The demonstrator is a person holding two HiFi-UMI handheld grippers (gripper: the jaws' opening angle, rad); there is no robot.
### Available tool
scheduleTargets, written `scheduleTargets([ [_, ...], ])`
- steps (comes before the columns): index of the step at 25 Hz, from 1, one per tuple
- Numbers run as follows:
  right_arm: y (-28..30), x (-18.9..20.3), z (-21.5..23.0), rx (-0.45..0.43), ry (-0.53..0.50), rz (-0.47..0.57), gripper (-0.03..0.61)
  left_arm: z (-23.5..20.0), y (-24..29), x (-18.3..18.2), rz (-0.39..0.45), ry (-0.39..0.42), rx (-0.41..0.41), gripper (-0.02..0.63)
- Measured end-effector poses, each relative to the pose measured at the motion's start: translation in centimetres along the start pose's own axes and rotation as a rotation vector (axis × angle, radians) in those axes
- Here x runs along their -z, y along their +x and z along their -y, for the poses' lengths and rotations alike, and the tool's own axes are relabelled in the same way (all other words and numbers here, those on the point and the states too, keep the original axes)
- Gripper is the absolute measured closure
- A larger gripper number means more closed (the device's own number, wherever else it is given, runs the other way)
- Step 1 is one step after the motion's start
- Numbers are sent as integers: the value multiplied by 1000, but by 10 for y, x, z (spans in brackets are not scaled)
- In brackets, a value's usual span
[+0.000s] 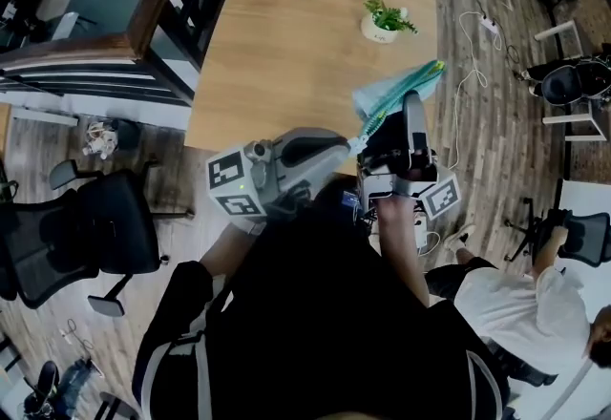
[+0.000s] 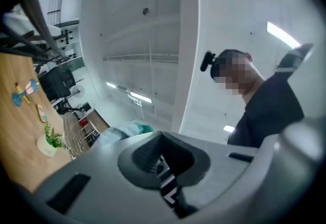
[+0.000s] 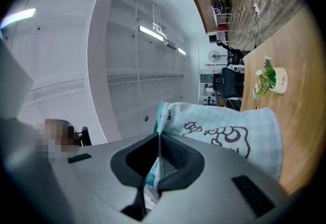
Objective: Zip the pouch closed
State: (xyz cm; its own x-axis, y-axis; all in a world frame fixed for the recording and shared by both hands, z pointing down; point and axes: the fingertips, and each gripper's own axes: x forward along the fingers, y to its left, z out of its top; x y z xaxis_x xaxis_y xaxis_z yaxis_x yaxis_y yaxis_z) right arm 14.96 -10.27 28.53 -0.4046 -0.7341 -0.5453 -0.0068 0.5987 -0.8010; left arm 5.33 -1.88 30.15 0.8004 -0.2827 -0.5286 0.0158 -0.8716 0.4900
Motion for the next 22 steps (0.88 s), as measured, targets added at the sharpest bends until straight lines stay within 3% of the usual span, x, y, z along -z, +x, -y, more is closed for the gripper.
scheduleTargets([
  [3,2,6,-4,-16,0,-21,558,15,5,-1,-34,52,47,614],
  [8,3,7,-10,-42,-3,-49,557,11,1,-11,31,-7,42,614],
  [9,5,12,-11,-36,-58,-103,554,10,0,-14,44,-15,36,614],
  [10,6,19,-10,-11,-174,-187,352,9,-1,-18,55,-22,31,614],
  [11,6,27,-7,34,-358,-287,161,8,-2,-22,64,-29,28,614],
  [13,1,36,-2,128,-810,-434,138,7,-4,-29,79,-35,25,614],
  [14,-2,36,-3,143,-968,-463,135,6,-6,-31,85,-35,24,614],
  [15,-4,35,-7,133,-1054,-472,136,5,-7,-33,89,-34,22,614],
  [19,-7,39,-37,-16,-1224,-486,137,1,-14,-36,101,-52,28,614],
  [22,-8,58,-63,-167,-1197,-517,137,1,-19,-39,107,-63,35,614],
])
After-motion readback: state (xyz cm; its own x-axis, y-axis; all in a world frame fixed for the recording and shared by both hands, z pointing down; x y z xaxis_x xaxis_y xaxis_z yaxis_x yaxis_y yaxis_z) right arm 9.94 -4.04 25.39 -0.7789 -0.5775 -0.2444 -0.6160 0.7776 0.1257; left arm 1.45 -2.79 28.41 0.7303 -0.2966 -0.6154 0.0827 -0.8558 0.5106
